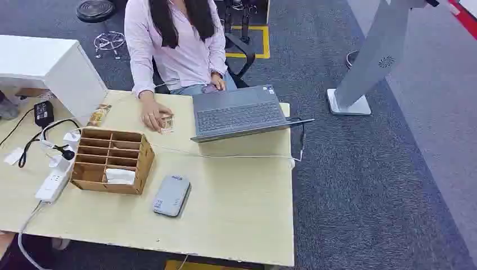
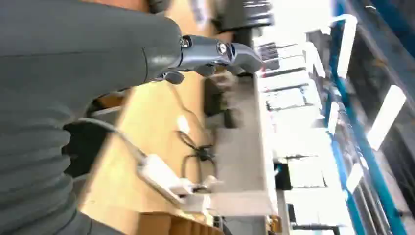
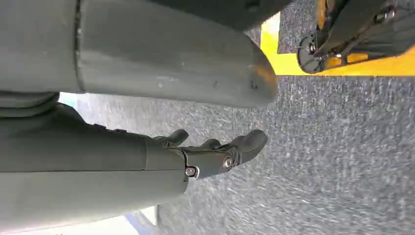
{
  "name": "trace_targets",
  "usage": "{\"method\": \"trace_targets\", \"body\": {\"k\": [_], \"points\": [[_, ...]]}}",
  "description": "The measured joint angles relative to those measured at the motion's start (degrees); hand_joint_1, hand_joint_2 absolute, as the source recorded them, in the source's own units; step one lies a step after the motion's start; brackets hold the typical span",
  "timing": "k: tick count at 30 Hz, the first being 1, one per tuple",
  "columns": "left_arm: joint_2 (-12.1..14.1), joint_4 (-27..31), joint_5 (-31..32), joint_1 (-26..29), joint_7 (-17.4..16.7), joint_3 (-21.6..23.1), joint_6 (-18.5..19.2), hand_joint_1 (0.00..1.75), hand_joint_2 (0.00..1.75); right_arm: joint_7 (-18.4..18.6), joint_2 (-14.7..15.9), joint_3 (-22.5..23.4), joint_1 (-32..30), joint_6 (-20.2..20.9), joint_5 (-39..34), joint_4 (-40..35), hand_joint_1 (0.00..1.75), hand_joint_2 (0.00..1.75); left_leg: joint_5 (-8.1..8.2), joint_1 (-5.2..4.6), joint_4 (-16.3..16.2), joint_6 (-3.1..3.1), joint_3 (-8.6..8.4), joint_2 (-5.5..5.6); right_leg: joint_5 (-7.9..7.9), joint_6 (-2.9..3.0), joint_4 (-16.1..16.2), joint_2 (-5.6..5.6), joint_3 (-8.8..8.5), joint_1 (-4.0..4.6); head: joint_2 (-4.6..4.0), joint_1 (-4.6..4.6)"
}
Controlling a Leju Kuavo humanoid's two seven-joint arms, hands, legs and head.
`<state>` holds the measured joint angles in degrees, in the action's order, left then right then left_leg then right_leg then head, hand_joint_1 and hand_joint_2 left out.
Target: Pass the card to the sensor for recognition and then transmit it.
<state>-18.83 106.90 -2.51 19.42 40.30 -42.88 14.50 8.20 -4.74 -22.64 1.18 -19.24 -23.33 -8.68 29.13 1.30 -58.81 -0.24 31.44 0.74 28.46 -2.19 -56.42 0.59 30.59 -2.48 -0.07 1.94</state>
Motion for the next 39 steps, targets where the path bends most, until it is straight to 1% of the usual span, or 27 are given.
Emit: {"method": "trace_targets", "body": {"k": [1,2,3,5,6,7,8,9,10,11,12,13,15,16,17,18,19,22,24,28,30,33,39], "points": [[-0.07,2.60,2.70,0.58,0.00,1.90,-1.66,0.00,1.75,0.00,-0.02,-0.40,-0.01,0.35,0.51,0.00,0.00,0.00,0.00,-0.01,-0.01,0.00,-0.03,-0.03,-0.01,0.01,0.01,0.03,0.07,0.00,0.00,0.00],[0.32,5.83,8.37,1.17,0.00,4.33,-6.04,0.00,1.75,0.00,-0.02,-1.17,-0.03,0.99,1.38,0.02,0.00,0.00,0.00,-0.02,-0.03,0.00,-0.04,-0.04,-0.01,0.01,0.01,0.03,0.08,-0.01,0.00,0.05],[1.60,7.84,13.75,1.78,0.00,7.63,-11.29,0.00,1.75,0.00,-0.02,-1.84,-0.02,1.38,2.04,0.07,0.00,0.00,0.00,-0.03,-0.03,0.00,-0.05,-0.05,-0.01,0.01,0.01,0.05,0.09,-0.01,0.00,0.09],[5.71,10.10,23.37,2.99,-0.24,17.06,-21.98,0.00,1.75,-0.29,-0.02,-3.35,0.16,2.12,3.20,0.13,0.00,0.00,-0.01,-0.03,-0.05,-0.01,-0.14,-0.05,-0.01,0.01,0.03,0.04,0.10,-0.02,0.00,0.05],[6.75,10.19,28.11,2.38,-0.96,19.64,-26.27,0.00,1.75,-0.57,-0.02,-3.93,0.28,2.58,3.76,0.15,0.00,0.00,-0.02,-0.06,-0.04,0.00,-0.14,-0.03,-0.02,0.01,0.03,0.03,0.05,-0.04,0.00,0.02],[8.26,9.60,35.39,0.71,-2.78,23.43,-31.74,0.00,1.75,-0.70,0.00,-4.64,0.40,3.20,4.55,0.15,0.00,0.00,-0.07,-0.06,-0.04,0.05,-0.12,0.03,-0.02,0.01,0.02,-0.06,0.02,-0.03,0.00,-0.11],[9.66,7.73,40.37,-2.15,-5.10,25.75,-35.06,0.00,1.75,-0.79,0.00,-5.30,0.56,3.74,5.21,0.15,0.00,0.00,-0.19,-0.06,-0.04,-0.03,-0.12,0.12,-0.04,0.00,0.03,-0.13,0.04,-0.04,0.00,-0.02],[11.50,4.28,47.26,-6.02,-9.17,28.18,-38.65,0.00,1.75,-0.90,0.00,-6.24,0.76,4.42,6.24,0.15,0.00,0.00,-0.26,-0.05,-0.04,-0.04,-0.08,0.21,-0.07,0.03,0.00,-0.24,0.02,-0.03,0.00,0.03],[13.14,1.63,52.72,-9.20,-12.87,29.75,-40.52,0.00,1.75,-1.05,0.00,-7.02,1.08,4.97,7.02,0.13,0.00,0.00,-0.33,-0.04,-0.03,-0.05,-0.07,0.25,-0.17,0.14,-0.01,-0.28,-0.01,-0.01,0.00,0.16],[14.85,-1.46,58.27,-12.02,-17.14,31.46,-42.12,0.00,1.75,-1.11,0.00,-8.00,1.42,5.40,7.85,0.13,0.00,0.00,-0.38,-0.04,-0.03,-0.14,-0.09,0.14,-0.29,0.29,-0.02,-0.19,0.04,-0.02,0.00,0.03],[16.50,-4.73,61.51,-15.73,-19.50,32.63,-43.29,0.00,1.75,-1.16,0.00,-8.71,1.46,5.80,8.35,0.13,0.00,0.00,-0.50,-0.04,-0.03,-0.11,0.01,0.13,-0.37,0.24,-0.02,-0.21,0.21,-0.01,0.00,-0.24],[18.06,-9.37,65.52,-21.03,-22.39,34.52,-43.79,0.00,1.75,-1.16,0.00,-9.60,1.60,6.14,8.95,0.13,0.00,0.00,-0.71,0.01,-0.03,-0.05,0.18,0.29,-0.42,0.15,-0.03,-0.31,0.23,0.02,0.00,-0.28],[20.63,-17.54,72.73,-28.91,-27.51,37.37,-44.21,0.00,1.75,-1.42,0.00,-11.13,1.90,6.67,9.60,0.13,0.00,0.00,-0.82,0.01,-0.03,-0.13,0.32,0.39,-0.61,0.15,-0.04,-0.39,0.27,0.01,0.00,0.05],[22.05,-21.77,76.01,-32.94,-29.84,38.65,-44.58,0.00,1.75,-1.72,0.00,-11.76,2.06,6.87,9.94,0.13,0.00,0.00,-0.89,0.01,-0.03,-0.12,0.36,0.33,-0.69,0.16,-0.05,-0.32,0.33,0.02,0.00,-0.17],[22.81,-26.85,78.94,-36.93,-31.73,39.92,-44.93,0.00,1.75,-1.81,0.00,-12.46,2.13,6.91,10.17,0.13,0.00,0.00,-0.95,0.02,-0.03,-0.10,0.44,0.29,-0.75,0.18,-0.06,-0.27,0.38,0.02,0.00,-0.15],[23.68,-31.78,79.12,-40.98,-32.28,41.08,-45.04,0.00,1.75,-1.92,0.00,-13.03,2.19,7.02,10.27,0.13,0.00,0.00,-0.97,0.02,-0.03,-0.09,0.46,0.21,-0.80,0.17,-0.06,-0.18,0.42,0.02,0.00,-0.11],[24.10,-35.18,78.68,-43.80,-32.37,41.81,-45.35,0.00,1.75,-1.97,0.00,-13.42,2.20,7.17,10.45,0.13,0.00,0.00,-0.97,0.02,-0.03,-0.08,0.45,0.11,-0.82,0.17,-0.06,-0.08,0.43,0.01,0.00,-0.13],[24.93,-44.05,77.35,-50.29,-32.39,43.05,-46.11,0.00,1.75,-1.95,0.07,-14.43,2.18,7.43,10.69,0.15,0.00,0.00,-0.97,0.00,-0.04,-0.08,0.49,-0.05,-0.90,0.12,-0.05,0.11,0.53,0.00,0.00,-0.11],[25.33,-48.46,77.33,-53.22,-32.63,43.64,-46.39,0.00,1.75,-1.95,0.15,-15.04,2.19,7.52,10.69,0.15,0.00,0.00,-0.96,0.00,-0.04,-0.08,0.52,-0.07,-0.90,0.12,-0.05,0.16,0.58,0.00,0.00,-0.08],[25.72,-53.59,77.79,-56.69,-33.62,44.69,-46.37,0.00,1.75,-1.44,0.26,-16.20,2.30,9.01,12.16,0.15,0.00,0.00,-0.96,0.00,-0.04,-0.08,0.61,-0.06,-0.89,0.12,-0.04,0.15,0.70,0.00,0.00,-0.11],[25.70,-55.06,77.94,-57.73,-34.23,44.84,-46.39,0.00,1.75,-1.18,0.26,-17.05,2.42,9.47,12.48,0.15,0.00,0.00,-0.95,0.00,-0.04,-0.08,0.63,-0.09,-0.89,0.12,-0.04,0.17,0.73,0.01,0.00,-0.13],[25.59,-56.98,78.33,-58.97,-34.23,45.50,-46.44,0.00,1.75,-1.18,0.22,-17.62,2.47,9.75,12.48,0.13,0.00,0.00,-0.95,0.00,-0.04,-0.08,0.63,-0.08,-0.89,0.12,-0.04,0.17,0.73,0.01,0.00,-0.11],[25.46,-58.77,78.44,-59.52,-34.23,45.89,-46.48,0.00,1.75,-1.20,0.20,-18.28,2.47,9.79,12.48,0.13,0.00,0.00,-0.96,0.00,-0.04,-0.08,0.63,-0.09,-0.90,0.12,-0.04,0.18,0.73,0.01,0.00,-0.13]]}}
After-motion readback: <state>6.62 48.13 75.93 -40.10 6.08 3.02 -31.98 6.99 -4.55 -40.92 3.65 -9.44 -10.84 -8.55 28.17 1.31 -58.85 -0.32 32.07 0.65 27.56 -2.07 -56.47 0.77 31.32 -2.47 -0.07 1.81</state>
